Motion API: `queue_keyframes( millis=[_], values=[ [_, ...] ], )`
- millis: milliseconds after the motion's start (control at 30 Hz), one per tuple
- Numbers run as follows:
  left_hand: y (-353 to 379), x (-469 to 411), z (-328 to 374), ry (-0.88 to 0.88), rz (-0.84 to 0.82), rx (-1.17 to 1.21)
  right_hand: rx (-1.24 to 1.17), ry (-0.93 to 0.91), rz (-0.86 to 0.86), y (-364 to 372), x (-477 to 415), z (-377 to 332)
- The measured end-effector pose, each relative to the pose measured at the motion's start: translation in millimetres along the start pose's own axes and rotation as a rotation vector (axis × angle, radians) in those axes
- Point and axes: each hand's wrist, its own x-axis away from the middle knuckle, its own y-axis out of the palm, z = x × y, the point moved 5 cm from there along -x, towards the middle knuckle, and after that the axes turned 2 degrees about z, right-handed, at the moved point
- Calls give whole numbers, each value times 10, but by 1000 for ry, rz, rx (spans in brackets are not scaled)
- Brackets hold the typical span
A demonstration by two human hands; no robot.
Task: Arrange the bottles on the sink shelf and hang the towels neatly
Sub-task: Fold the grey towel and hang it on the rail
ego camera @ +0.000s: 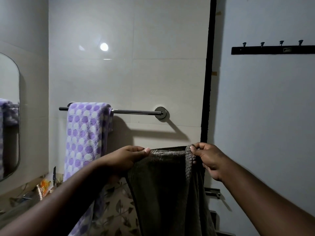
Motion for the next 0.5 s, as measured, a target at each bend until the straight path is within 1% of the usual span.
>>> queue_keyframes(
  millis=[100, 133, 200, 300, 367, 433, 500],
  values=[
    [177, -41, 44, 28, 63, 320, 304, -126, 79, 30, 18, -113],
    [244, -58, 57, 22, 80, 393, 361, -174, 101, 65, 40, -153],
    [348, -115, 48, 1, 106, 463, 421, -240, 129, 150, 98, -207],
    [420, -196, 4, -31, 177, 463, 331, -293, 194, 201, 196, -307],
    [473, -234, -30, -47, 194, 441, 263, -332, 213, 205, 251, -405],
    [551, -242, -40, -47, 190, 405, 287, -370, 194, 249, 298, -464],
    [632, -255, -42, -25, 205, 374, 360, -396, 157, 329, 354, -469]
  ],
)
